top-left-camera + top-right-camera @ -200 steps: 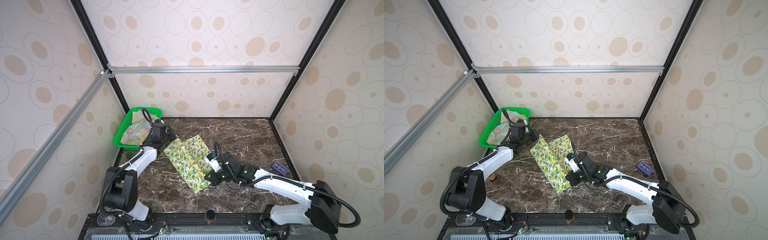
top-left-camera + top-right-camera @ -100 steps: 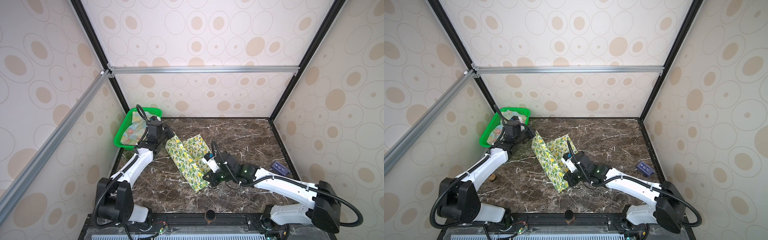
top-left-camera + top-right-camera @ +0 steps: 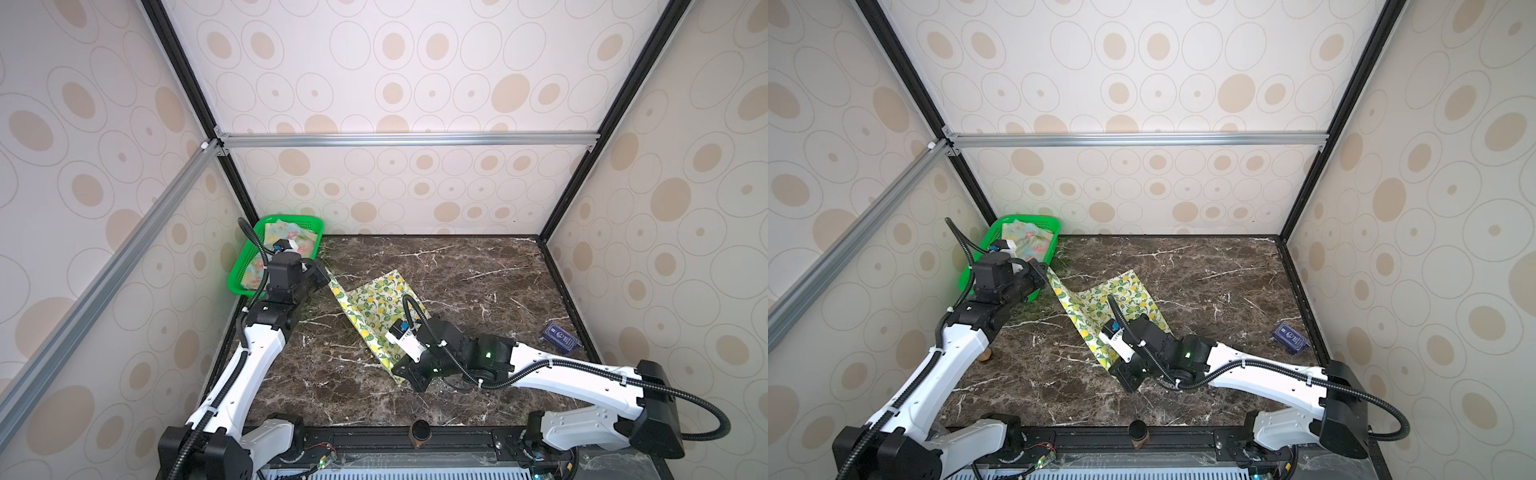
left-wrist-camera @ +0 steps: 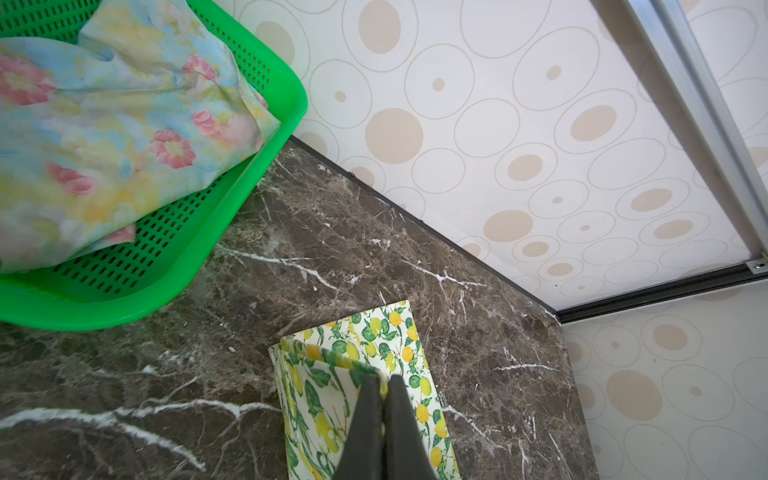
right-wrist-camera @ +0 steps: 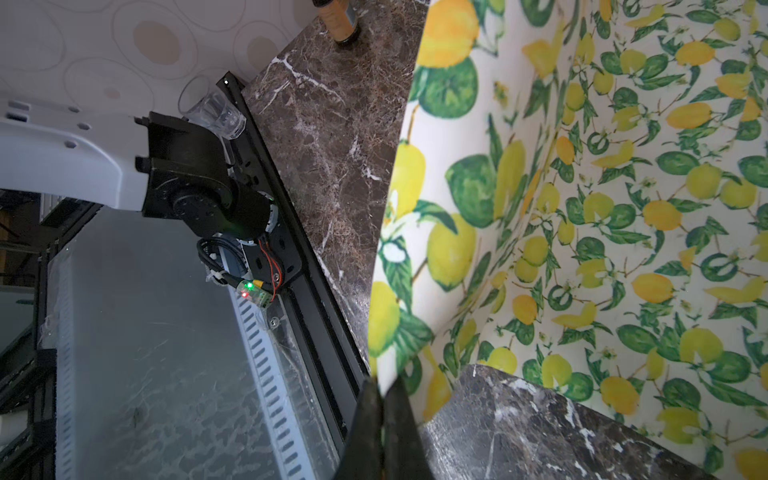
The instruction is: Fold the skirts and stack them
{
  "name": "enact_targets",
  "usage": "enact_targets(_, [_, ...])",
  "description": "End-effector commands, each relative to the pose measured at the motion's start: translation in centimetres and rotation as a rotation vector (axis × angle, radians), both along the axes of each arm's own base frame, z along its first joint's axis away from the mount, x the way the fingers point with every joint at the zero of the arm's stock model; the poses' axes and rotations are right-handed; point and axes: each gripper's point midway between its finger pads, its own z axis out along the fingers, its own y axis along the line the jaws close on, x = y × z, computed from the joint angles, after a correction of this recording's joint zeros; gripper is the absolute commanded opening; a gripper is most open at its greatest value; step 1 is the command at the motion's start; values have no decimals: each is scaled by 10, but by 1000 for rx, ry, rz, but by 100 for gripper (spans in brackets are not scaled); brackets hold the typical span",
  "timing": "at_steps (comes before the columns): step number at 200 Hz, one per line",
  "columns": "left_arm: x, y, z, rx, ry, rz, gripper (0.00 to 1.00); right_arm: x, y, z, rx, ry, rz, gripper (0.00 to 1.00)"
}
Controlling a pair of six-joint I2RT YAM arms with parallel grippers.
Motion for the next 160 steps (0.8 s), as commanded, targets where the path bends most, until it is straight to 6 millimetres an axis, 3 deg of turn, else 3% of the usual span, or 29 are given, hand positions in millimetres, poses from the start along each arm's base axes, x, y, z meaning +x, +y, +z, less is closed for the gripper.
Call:
enact_targets(1, [-13, 15, 2, 46, 5, 46, 0, -11, 6, 6, -10, -7, 39, 0])
enact_targets(56, [-30, 25, 9, 58, -3, 77, 0, -42, 30, 4, 27, 49, 125, 0])
enact_targets(75, [-30, 24, 11, 57, -7, 72, 0, -44, 35, 2, 38, 66, 133, 0])
enact_targets(160, [20, -8, -23, 32, 49, -18, 0, -22, 27, -14, 62, 105, 49, 0])
